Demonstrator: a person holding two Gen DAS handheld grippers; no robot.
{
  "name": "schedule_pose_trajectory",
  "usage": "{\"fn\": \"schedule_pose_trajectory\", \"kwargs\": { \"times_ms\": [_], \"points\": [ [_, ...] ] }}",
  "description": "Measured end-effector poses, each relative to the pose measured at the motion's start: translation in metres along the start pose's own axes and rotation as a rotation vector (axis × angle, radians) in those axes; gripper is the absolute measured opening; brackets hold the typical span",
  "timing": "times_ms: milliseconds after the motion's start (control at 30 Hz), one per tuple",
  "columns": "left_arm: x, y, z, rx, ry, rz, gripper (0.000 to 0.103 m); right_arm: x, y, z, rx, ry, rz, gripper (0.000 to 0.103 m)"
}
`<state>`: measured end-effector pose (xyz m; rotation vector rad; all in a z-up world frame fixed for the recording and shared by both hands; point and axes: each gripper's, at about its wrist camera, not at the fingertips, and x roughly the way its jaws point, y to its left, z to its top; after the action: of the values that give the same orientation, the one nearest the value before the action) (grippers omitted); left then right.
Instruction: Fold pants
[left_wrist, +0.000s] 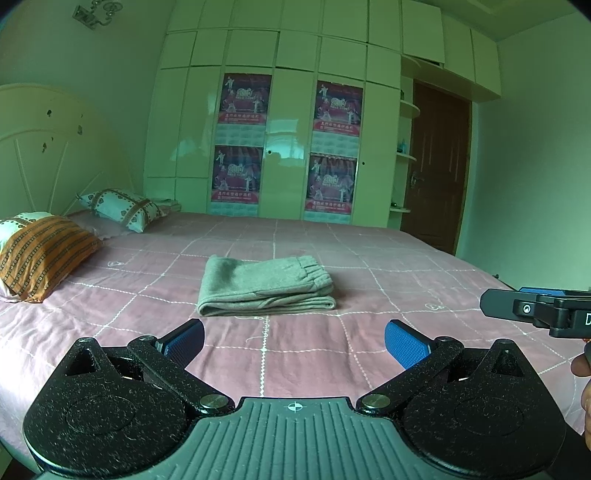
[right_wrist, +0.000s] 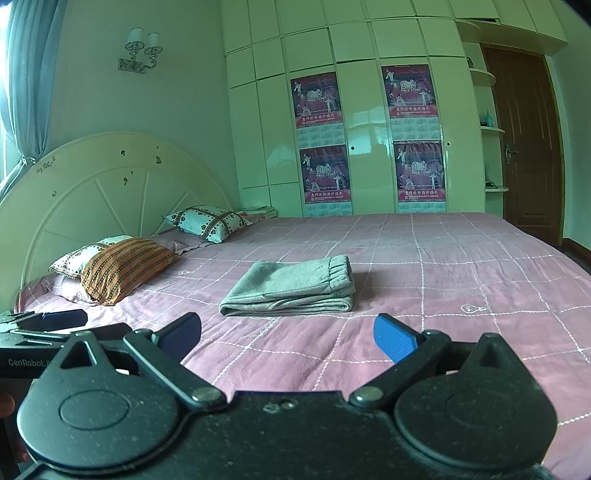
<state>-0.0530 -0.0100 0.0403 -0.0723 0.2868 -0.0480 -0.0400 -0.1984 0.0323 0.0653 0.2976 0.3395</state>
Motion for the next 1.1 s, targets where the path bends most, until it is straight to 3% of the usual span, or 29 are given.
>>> {"fn": "schedule_pose_trajectory", "kwargs": {
  "times_ms": [800, 1100],
  "points": [
    [0.001, -0.003, 0.000, 0.005, -0.007, -0.015, 0.103, 0.000, -0.001, 0.000, -0.003, 0.001, 0.001, 0.094],
    [-0.008, -0.001, 0.001, 0.026, -0.061, 0.033, 0.102, -0.001, -0.007, 0.001, -0.004, -0.007, 0.003, 0.094]
  ]
}}
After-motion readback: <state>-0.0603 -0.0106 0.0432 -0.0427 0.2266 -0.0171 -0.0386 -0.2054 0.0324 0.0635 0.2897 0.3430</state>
